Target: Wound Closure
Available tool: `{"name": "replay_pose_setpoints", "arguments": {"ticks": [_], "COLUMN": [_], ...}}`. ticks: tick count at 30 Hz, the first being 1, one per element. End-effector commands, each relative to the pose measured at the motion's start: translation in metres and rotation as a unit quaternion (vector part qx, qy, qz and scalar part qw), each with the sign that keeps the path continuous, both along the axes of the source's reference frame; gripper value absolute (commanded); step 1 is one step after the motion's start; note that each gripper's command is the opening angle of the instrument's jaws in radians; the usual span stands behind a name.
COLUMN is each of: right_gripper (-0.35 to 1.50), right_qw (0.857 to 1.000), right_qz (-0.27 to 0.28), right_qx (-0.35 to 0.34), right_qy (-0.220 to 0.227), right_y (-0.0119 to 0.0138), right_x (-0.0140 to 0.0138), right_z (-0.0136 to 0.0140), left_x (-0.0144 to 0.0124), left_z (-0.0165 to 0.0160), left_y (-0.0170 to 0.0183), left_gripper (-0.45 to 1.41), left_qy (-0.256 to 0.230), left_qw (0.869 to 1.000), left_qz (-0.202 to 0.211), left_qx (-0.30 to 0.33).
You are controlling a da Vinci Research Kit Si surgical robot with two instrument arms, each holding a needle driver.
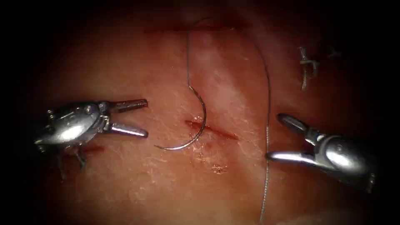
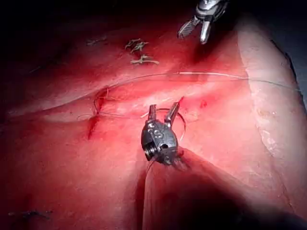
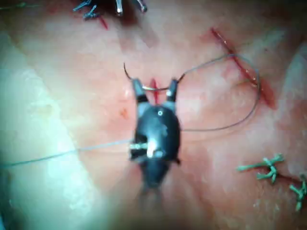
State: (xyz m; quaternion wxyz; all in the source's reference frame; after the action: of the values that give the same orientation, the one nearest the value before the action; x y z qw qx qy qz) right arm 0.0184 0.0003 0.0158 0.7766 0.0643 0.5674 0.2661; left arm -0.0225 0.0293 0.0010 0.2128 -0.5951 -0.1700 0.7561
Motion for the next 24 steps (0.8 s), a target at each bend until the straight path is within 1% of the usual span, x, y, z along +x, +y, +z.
{"name": "replay_pose_setpoints", "arguments": {"ticks": [1,4,9,10,14,15,18,20,22,24], "right_gripper": [0.91,0.93,1.05,1.1,1.17,1.2,1.2,1.2,1.2,1.2], "right_qw": [1.0,1.0,1.0,1.0,1.0,1.0,1.0,1.0,1.0,1.0], "right_qz": [-0.001,-0.001,-0.001,-0.001,-0.004,-0.005,-0.016,-0.015,-0.013,-0.014], "right_qx": [0.0,0.0,0.002,0.001,0.001,0.002,0.007,0.008,0.008,0.008], "right_qy": [0.001,0.003,0.004,0.003,0.0,-0.003,-0.016,-0.02,-0.022,-0.025], "right_y": [-0.0003,-0.0005,-0.0008,-0.0009,-0.0012,-0.0013,-0.0018,-0.0019,-0.0018,-0.0018], "right_x": [0.0006,0.0004,0.0004,0.0004,0.0003,0.0003,0.0004,0.0004,0.0004,0.0002], "right_z": [0.0006,0.0004,0.0004,0.0005,0.0006,0.0005,0.0,-0.0003,-0.0004,-0.0003], "left_x": [-0.0005,-0.0006,-0.0007,-0.0007,-0.0011,-0.0013,-0.0018,-0.0026,-0.0034,-0.0045], "left_z": [0.0007,0.0006,0.0003,0.0003,0.0004,0.0004,0.0002,0.0,0.0,0.0003], "left_y": [0.0,-0.0001,-0.0006,-0.0005,-0.0006,-0.0008,-0.0011,-0.0015,-0.0018,-0.0022], "left_gripper": [0.53,0.53,0.53,0.55,0.62,0.65,0.65,0.65,0.63,0.7], "left_qy": [0.0,0.0,0.0,0.0,0.003,0.012,0.033,0.056,0.08,0.108], "left_qw": [1.0,1.0,1.0,1.0,1.0,1.0,0.999,0.998,0.996,0.994], "left_qz": [0.0,0.0,-0.001,-0.001,-0.002,0.003,0.014,0.019,0.022,0.022], "left_qx": [0.0,0.0,0.0,0.0,0.0,0.0,0.003,0.016,0.016,0.014]}}
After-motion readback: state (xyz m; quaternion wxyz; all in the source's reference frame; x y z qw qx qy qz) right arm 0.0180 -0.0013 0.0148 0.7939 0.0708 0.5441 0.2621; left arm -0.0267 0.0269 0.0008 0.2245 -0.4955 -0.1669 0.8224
